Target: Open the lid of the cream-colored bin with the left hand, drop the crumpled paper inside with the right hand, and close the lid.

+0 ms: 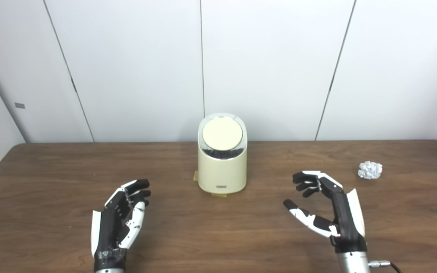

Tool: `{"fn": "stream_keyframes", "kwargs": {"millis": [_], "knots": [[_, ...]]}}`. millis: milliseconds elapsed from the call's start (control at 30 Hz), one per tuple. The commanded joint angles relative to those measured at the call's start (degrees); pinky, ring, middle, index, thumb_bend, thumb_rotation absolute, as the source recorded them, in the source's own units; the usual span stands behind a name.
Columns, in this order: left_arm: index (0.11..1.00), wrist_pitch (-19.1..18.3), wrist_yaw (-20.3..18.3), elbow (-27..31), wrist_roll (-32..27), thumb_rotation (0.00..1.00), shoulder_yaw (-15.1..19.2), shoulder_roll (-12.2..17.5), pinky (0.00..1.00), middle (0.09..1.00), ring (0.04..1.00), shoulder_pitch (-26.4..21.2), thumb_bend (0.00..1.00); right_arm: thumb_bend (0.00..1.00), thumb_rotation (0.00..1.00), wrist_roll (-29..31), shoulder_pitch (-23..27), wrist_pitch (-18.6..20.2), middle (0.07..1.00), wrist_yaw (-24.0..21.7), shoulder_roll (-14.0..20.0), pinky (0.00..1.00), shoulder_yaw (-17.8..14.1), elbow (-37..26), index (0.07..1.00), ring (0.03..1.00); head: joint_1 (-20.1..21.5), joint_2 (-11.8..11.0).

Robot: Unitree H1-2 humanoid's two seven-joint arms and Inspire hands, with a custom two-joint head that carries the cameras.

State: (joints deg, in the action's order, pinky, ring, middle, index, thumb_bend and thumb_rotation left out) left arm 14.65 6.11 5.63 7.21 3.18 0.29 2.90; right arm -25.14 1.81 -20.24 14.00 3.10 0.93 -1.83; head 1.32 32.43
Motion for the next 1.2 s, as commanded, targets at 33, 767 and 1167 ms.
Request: {"fn": "stream_keyframes", "kwargs": {"millis": [33, 767, 1167], "knots": [[0.71, 1.0, 0.3, -0.8, 1.0, 0.43, -0.4, 0.0, 0.62, 0.722, 0.68, 1.5, 0.24, 0.36, 0.13, -0.6, -2.0, -0.5, 0.6, 0.4, 1.3, 0.44, -0.5, 1.3, 0.595, 0.554, 0.1, 0.1], [0.727, -2.2, -1.6, 0.5, -1.3, 0.5, -0.6, 0.7, 0.66, 0.753, 0.723, -0.9, 0.25, 0.36, 0.13, -0.9, -1.6, -0.7, 0.59, 1.0, 1.1, 0.42, -0.4, 2.6, 0.594, 0.535, 0.8, -0.3], [0.997, -38.1, -12.7, 13.8, -1.2, 0.74, -4.9, 8.0, 1.0, 0.998, 0.999, -14.2, 0.81, 0.37, 0.13, -1.8, -1.5, -1.1, 0.571, 2.0, 0.4, 0.38, 0.2, 3.4, 0.591, 0.502, 1.4, -0.3]]}}
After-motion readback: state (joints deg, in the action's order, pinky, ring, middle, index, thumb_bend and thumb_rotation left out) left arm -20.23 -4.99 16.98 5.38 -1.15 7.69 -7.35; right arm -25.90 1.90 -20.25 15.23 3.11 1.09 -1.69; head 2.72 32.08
